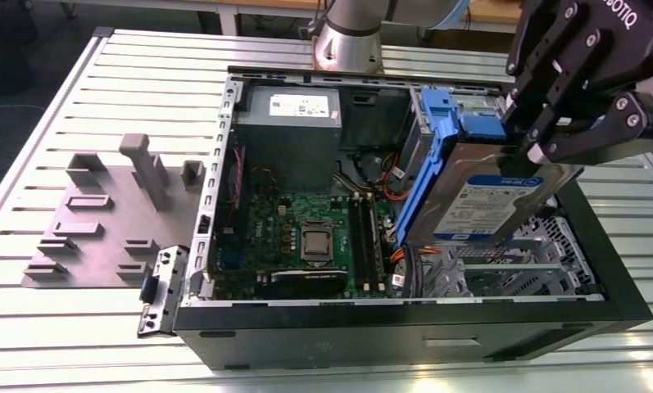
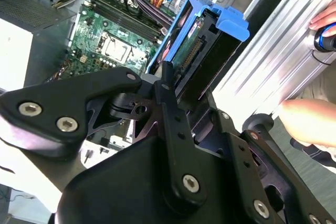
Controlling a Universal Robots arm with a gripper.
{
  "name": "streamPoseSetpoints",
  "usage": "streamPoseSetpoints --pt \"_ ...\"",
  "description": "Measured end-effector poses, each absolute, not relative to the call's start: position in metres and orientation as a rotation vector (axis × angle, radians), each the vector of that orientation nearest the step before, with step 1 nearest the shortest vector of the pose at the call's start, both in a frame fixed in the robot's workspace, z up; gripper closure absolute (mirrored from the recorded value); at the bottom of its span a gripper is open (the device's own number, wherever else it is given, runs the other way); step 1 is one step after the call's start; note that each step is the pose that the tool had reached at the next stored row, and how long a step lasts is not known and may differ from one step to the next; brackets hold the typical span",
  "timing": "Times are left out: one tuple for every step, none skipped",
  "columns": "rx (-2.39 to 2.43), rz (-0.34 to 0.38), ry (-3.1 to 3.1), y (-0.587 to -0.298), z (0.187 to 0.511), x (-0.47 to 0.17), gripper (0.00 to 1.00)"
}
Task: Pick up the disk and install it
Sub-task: 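Insert the disk into the insertion slot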
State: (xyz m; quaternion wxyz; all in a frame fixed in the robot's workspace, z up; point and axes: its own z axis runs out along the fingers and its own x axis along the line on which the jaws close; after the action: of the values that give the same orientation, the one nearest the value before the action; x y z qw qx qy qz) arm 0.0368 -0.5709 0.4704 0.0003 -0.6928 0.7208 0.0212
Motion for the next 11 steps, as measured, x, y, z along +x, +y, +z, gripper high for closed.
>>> streamPoseSetpoints --pt "-2.176 0.067 2.264 -0.572 0.47 0.037 0.65" --pt "-2.176 0.067 2.264 -0.573 0.469 0.038 0.65" --pt "-2.176 0.067 2.264 -0.573 0.469 0.039 0.65" --pt "-2.176 0.067 2.264 -0.574 0.468 0.041 0.65" --pt "-2.176 0.067 2.264 -0.574 0.468 0.042 0.65" --pt "-2.176 0.067 2.264 -0.574 0.467 0.044 0.65" --pt "-2.176 0.067 2.264 -0.574 0.467 0.046 0.65" --pt "-2.176 0.067 2.264 -0.574 0.467 0.049 0.65" --pt "-2.176 0.067 2.264 -0.574 0.467 0.051 0.65" --pt "-2.176 0.067 2.264 -0.574 0.466 0.053 0.65" --pt "-2.176 0.067 2.264 -0.574 0.466 0.056 0.65"
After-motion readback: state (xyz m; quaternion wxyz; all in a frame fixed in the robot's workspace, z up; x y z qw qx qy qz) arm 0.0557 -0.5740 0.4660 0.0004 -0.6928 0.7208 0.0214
